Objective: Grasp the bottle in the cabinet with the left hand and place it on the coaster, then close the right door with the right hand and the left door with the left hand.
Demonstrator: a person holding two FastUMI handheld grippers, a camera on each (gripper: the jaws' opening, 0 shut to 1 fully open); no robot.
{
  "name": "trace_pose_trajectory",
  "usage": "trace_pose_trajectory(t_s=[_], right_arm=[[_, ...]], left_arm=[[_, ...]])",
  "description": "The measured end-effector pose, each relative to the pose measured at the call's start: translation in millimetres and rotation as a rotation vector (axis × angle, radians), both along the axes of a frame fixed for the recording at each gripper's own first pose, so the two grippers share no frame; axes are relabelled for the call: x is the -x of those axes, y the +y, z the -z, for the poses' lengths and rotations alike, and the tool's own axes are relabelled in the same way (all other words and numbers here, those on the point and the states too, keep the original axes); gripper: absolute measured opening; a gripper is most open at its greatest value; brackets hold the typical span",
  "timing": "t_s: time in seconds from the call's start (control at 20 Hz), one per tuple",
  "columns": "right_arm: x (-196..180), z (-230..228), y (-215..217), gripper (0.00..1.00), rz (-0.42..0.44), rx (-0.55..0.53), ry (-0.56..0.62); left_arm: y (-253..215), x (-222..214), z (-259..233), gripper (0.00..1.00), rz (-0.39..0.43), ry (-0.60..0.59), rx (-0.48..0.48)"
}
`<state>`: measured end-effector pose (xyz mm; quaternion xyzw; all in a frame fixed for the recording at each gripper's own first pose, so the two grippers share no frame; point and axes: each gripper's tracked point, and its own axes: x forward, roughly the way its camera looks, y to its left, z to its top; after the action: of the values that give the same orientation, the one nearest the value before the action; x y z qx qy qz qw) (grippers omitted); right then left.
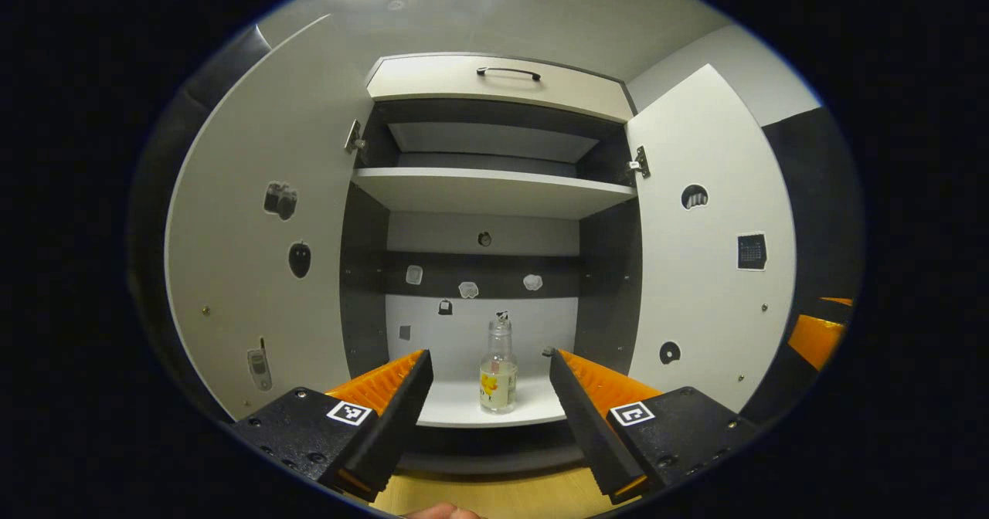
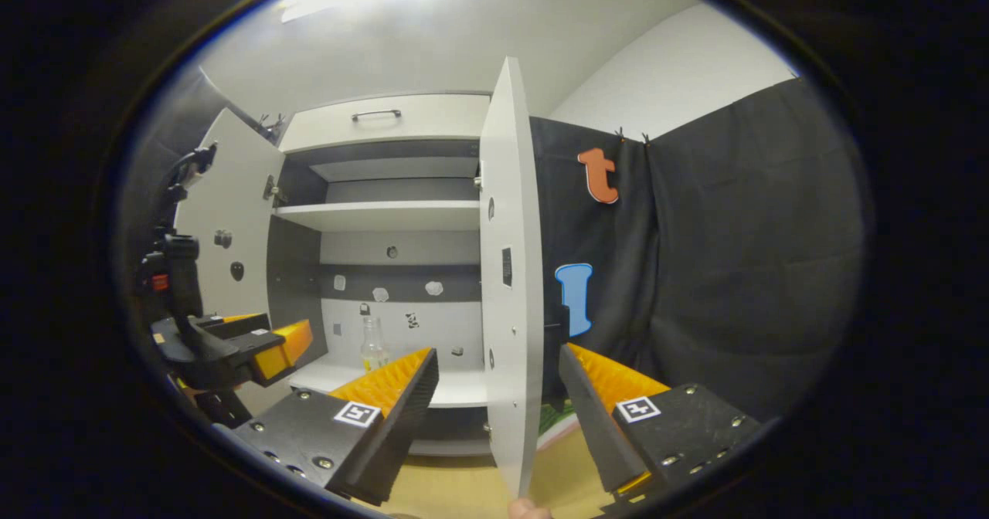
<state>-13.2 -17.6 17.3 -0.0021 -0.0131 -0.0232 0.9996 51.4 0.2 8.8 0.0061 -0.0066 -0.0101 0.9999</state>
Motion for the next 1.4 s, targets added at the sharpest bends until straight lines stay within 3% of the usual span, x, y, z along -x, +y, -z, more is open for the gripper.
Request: trace_pose_trajectory(t_s=[0.05,0.1,0.4,0.85,1.15,1.25,1.4], right_arm=[[2,0,-3,0.92,0.005,0.002,-0.001],[3,-1,-6,0.92,0.011,0.005,-0.002],[6,-2,-42,0.95,0.095,0.036,-0.007],[-16,-8,-84,0.92,0.192,0.067,-0.013],[-30,-5,-81,0.92,0.2,0.068,-0.004],[-31,-3,-79,0.92,0.198,0.062,-0.002],[-32,-6,-77,0.92,0.196,0.058,-0.009]], left_arm=[[-1,-11,0,1.0,0.0,-0.006,-0.005],[-1,-22,2,0.96,0.0,-0.007,-0.011],[-9,-99,40,0.96,0.002,0.053,-0.008],[1,-196,110,0.96,-0.068,0.171,0.001],[2,-219,141,0.96,-0.053,0.256,0.036],[2,-221,141,0.8,-0.046,0.248,0.036],[1,-217,141,0.79,-0.023,0.255,0.046]])
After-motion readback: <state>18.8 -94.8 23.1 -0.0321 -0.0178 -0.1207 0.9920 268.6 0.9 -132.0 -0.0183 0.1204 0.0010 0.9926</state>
